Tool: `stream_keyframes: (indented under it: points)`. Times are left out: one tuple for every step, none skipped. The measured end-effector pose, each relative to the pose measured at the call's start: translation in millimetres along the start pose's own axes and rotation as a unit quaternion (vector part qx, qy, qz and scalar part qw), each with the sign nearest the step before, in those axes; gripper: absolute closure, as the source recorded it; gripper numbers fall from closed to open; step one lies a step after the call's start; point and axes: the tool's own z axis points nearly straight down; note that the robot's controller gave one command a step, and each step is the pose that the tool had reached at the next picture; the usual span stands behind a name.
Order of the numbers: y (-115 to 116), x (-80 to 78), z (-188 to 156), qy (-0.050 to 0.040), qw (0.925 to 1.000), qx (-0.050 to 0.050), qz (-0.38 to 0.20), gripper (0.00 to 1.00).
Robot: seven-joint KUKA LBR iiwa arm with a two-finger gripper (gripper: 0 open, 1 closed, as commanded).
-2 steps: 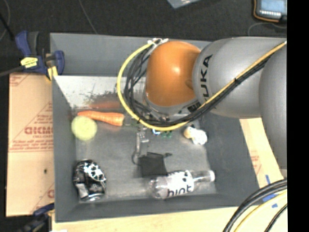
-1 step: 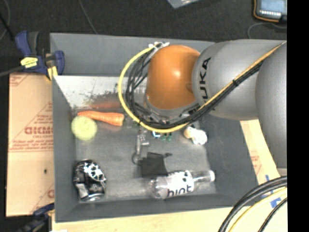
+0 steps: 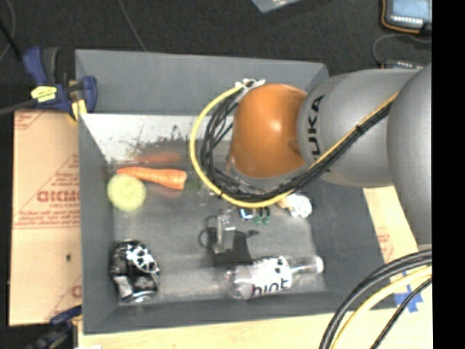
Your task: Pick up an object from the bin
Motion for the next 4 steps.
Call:
stream_keyframes:
  points:
    - [-17,-7.5,-8,-0.0149,0.9996,0.0,-0.022,0.0]
    - [-39,19.2,66,-0.0068,0.9994,0.0,-0.034,0.0]
    - [-51,7.7,72,-0.0169,0.9949,0.002,-0.1,1.0]
    - [-51,6.8,71,-0.0177,0.9949,0.002,-0.099,1.0]
